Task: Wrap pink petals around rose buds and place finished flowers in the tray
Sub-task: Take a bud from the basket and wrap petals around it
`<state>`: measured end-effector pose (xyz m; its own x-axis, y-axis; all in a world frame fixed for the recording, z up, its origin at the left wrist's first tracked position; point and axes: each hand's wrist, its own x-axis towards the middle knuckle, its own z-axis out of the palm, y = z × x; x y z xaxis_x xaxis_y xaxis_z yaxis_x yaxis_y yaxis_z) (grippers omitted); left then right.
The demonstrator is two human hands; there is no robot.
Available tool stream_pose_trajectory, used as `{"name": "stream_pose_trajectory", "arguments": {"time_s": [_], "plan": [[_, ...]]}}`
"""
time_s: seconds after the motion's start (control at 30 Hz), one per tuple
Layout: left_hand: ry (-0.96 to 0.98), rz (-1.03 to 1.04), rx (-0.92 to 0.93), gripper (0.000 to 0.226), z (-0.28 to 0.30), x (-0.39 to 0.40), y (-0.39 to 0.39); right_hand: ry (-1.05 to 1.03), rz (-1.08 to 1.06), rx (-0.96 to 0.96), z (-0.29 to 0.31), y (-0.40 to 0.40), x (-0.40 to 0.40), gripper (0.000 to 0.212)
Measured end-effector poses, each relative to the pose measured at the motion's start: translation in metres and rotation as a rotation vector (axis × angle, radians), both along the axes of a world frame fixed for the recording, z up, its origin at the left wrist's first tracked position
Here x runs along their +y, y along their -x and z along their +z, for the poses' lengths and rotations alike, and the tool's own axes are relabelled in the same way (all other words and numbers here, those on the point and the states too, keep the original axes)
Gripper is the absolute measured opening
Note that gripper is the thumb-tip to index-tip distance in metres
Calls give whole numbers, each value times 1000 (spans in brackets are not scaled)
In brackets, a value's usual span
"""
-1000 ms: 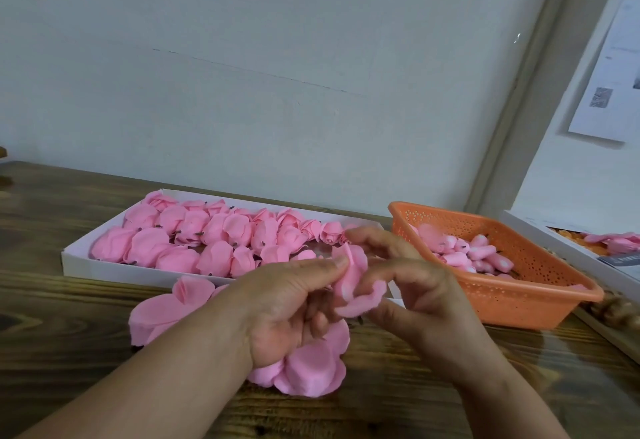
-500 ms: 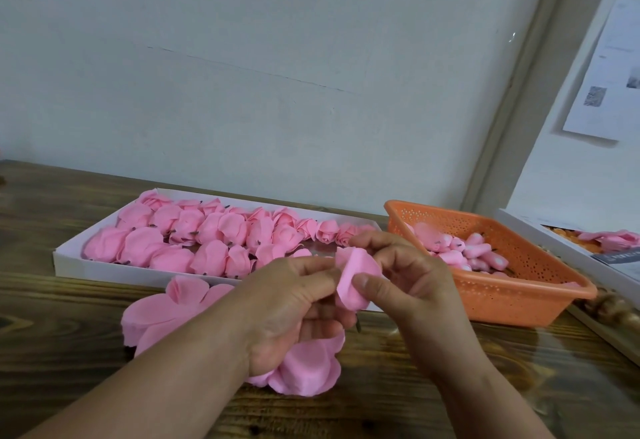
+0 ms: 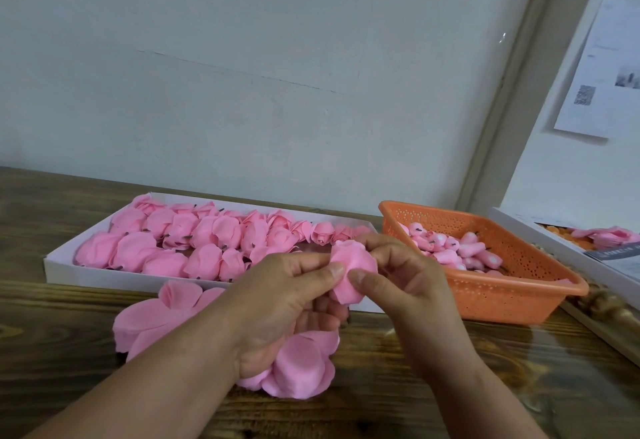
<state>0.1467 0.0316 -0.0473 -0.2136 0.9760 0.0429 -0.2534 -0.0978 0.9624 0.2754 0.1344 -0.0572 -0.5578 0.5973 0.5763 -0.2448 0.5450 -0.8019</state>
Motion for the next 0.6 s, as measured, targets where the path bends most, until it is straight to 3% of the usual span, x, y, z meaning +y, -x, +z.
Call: {"name": "stream_pose_trajectory", "arguments": {"time_s": [0.43, 0.6], "plan": [[-2, -72, 9, 34, 4, -4, 4, 153, 118, 149, 6, -3, -2, 3], [7, -116, 59, 26, 3, -5, 2, -5, -82, 56, 8, -4, -7, 7]]}}
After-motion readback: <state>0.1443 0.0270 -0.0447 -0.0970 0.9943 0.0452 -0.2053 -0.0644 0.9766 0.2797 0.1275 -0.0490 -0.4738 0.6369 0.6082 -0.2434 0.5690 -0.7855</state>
